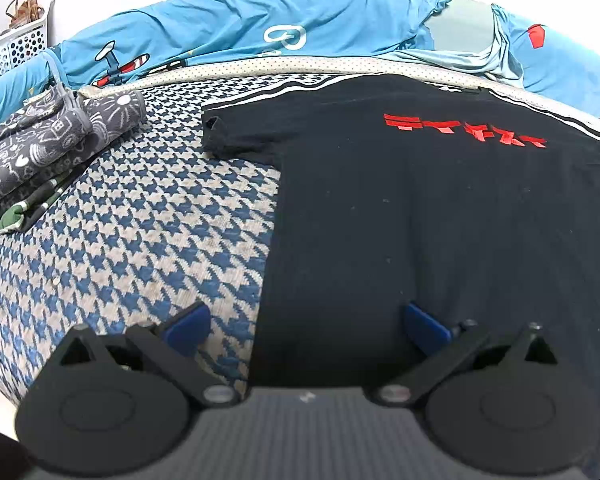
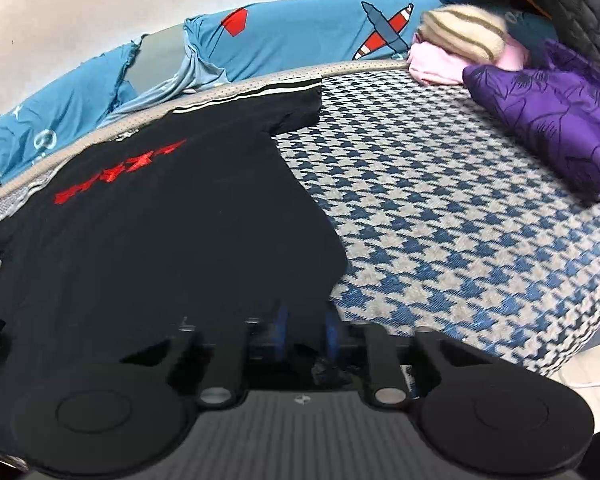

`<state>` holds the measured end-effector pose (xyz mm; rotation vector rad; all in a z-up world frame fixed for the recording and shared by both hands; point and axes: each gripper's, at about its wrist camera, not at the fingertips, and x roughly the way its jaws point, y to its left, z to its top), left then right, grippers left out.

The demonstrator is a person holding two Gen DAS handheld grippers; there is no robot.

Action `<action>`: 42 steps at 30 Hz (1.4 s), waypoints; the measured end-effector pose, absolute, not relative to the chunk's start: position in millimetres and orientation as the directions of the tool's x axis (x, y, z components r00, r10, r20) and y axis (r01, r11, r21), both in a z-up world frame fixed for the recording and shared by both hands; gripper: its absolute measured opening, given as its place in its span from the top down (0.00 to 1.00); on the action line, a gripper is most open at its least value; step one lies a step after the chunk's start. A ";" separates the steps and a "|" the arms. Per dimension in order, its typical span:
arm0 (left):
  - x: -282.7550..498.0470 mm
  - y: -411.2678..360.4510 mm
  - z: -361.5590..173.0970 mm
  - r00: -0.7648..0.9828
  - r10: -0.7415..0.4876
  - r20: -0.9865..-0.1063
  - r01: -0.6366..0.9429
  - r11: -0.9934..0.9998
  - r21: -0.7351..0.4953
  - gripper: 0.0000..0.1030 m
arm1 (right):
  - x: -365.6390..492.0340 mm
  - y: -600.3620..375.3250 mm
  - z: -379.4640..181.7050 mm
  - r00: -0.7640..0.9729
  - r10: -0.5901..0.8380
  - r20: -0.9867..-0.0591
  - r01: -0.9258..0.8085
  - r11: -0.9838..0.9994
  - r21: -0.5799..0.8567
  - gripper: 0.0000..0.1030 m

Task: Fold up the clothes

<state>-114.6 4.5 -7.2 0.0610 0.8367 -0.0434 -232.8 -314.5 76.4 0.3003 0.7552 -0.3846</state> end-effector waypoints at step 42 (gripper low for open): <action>-156.5 12.3 -2.7 0.629 -0.037 -0.777 0.083 0.996 0.019 0.00 | -271.4 -316.1 80.6 0.539 -0.385 -0.749 0.630 0.775 0.055 0.92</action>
